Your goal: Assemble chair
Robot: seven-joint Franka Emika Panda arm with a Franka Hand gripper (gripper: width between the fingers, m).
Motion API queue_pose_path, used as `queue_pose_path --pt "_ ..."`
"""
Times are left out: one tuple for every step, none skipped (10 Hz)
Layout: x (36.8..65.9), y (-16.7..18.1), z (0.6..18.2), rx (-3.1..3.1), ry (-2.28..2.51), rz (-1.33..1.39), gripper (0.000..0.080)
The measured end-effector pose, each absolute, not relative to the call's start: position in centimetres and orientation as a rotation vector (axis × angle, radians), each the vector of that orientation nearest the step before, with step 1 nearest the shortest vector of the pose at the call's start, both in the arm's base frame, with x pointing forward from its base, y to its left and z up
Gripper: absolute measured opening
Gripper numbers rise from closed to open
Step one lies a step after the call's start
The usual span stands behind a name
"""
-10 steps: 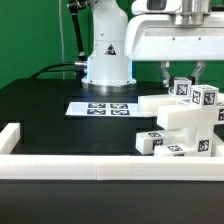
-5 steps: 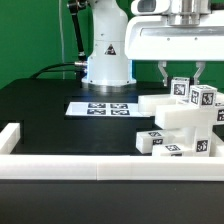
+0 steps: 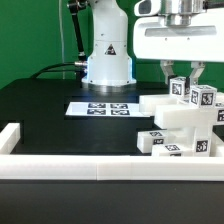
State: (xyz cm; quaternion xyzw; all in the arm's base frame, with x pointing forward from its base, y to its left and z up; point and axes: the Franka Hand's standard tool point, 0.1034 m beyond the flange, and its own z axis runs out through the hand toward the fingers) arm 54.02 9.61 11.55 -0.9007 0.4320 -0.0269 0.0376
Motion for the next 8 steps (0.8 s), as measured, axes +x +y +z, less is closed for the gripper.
queue_pose_path --pt "54.06 9.78 11.56 -2.731 1.382 -0.091 0.0289" --pt "54.08 9.84 11.56 -2.732 1.378 -0.095 0.0289" --pt "54.07 9.83 11.55 -2.745 1.354 -0.095 0.0289" --pt "54.06 9.82 11.54 -2.769 1.307 -0.097 0.0377" --pt "54.05 9.84 11.54 -2.792 1.263 -0.098 0.0513" --pt "54.02 9.93 11.55 -2.844 1.153 -0.102 0.0513" --pt "54.0 10.11 11.57 -2.892 1.031 -0.106 0.0622" --pt "53.99 10.27 11.62 -2.921 0.945 -0.11 0.0643"
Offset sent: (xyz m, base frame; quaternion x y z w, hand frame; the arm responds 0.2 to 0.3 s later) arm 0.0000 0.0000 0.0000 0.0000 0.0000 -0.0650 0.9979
